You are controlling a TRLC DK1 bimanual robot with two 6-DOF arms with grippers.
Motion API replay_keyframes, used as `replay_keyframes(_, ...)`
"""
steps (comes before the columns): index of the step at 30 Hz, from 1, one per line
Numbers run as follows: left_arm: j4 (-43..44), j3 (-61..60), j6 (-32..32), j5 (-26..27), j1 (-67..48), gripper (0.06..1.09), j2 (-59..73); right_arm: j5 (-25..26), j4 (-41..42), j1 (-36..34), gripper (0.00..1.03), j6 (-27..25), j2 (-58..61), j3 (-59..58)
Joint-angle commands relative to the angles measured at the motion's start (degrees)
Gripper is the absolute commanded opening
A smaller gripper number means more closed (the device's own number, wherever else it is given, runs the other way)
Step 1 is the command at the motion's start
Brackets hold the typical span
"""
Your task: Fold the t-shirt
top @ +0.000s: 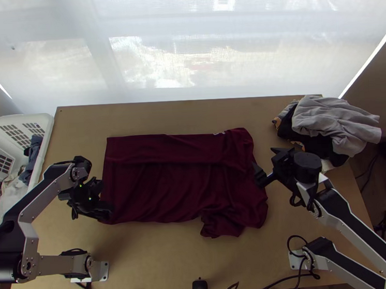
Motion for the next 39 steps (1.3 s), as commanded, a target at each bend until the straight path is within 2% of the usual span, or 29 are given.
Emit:
replay_keyframes(1, -0.7, -0.1, 0.1, -0.5, 0.2, 0.57, 0.6, 0.0, -3.0, 0.8, 0.98, 0.0, -1.0, 2.4)
replay_keyframes(8, -0.8, -0.7, -0.1, 0.9, -0.5, 0.54, 1.8, 0.1, -8.8, 6.5, 0.98, -0.1, -2.8, 3.3)
replay_keyframes(10, -0.8, -1.1, 0.0, 1.0, -0.4, 0.49, 2.1, 0.3, -10.0, 8.0, 0.98, -0.1, -3.4, 3.6)
replay_keyframes(15, -0.1, -2.1, 0.1, 1.2, -0.2, 0.48, 2.6, 0.4, -10.6, 9.2, 0.98, -0.4, -3.3, 4.4)
replay_keyframes(19, 0.8, -2.5, 0.1, 1.3, -0.2, 0.31, 2.9, 0.4, -10.6, 10.0, 0.98, -0.4, -2.8, 5.3)
replay_keyframes(22, 0.9, -2.4, 0.1, 1.3, -0.2, 0.26, 2.9, 0.4, -10.8, 10.3, 0.98, -0.4, -2.4, 6.0)
replay_keyframes(26, 0.9, -1.0, 0.0, 1.3, 0.2, 0.09, 2.7, 0.4, -10.8, 10.6, 0.98, -0.3, -1.9, 6.8)
replay_keyframes(32, 0.4, 1.9, -0.9, 1.3, 0.3, 0.09, 1.4, 0.8, -13.5, 12.8, 0.98, -0.2, -1.3, 8.9)
replay_keyframes(39, 0.2, 2.8, -1.6, 1.3, 0.4, 0.09, 0.3, 0.7, -24.2, 24.6, 0.98, -0.4, -0.1, 7.5)
